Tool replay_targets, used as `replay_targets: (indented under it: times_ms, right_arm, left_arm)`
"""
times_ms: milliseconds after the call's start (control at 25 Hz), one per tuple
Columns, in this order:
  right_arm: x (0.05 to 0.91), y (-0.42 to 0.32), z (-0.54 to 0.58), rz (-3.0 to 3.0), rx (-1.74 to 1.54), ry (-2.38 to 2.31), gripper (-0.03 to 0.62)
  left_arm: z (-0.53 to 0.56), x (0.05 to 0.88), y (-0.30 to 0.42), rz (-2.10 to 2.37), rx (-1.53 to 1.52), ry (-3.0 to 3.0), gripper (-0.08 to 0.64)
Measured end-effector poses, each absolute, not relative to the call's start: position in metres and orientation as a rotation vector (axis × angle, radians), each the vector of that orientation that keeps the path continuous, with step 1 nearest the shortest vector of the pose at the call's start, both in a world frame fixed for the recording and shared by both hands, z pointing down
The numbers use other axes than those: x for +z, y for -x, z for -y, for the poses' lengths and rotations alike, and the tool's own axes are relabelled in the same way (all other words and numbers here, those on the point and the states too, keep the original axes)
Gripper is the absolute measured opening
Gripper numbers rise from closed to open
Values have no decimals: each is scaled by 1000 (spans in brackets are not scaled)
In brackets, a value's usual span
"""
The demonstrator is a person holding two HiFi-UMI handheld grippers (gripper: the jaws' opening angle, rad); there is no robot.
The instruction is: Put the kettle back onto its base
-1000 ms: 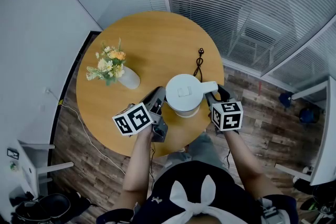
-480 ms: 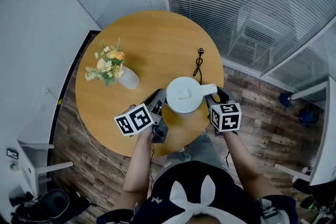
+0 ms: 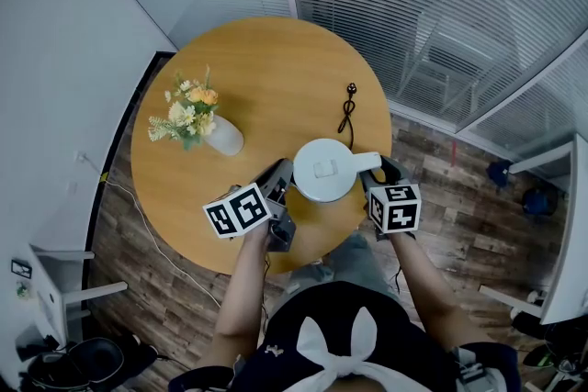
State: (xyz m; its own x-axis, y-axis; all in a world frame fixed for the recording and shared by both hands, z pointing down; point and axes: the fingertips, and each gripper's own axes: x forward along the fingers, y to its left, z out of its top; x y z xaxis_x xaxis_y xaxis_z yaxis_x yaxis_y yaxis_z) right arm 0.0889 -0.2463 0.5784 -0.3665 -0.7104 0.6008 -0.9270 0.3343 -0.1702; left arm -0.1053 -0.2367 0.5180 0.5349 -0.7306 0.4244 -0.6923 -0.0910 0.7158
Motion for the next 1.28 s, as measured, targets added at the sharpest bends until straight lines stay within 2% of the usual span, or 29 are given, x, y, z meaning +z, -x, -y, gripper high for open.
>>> replay_targets:
  times_ms: [880, 1080, 1120, 1280]
  right_arm:
    - [593, -93, 246, 2134, 527, -1483, 163]
    - [614, -92, 236, 2067, 618, -1374, 168]
    - [622, -92, 231, 2048, 662, -1344, 196]
    - [633, -100, 216, 2016, 725, -1336, 203]
  left_arm:
    - [238, 521, 106, 1221, -150, -1845, 52]
    - [239, 521, 106, 1220, -142, -1864, 54]
    - [239, 521, 106, 1216, -135, -1871, 53]
    - [237, 519, 106, 1213, -84, -1898, 52]
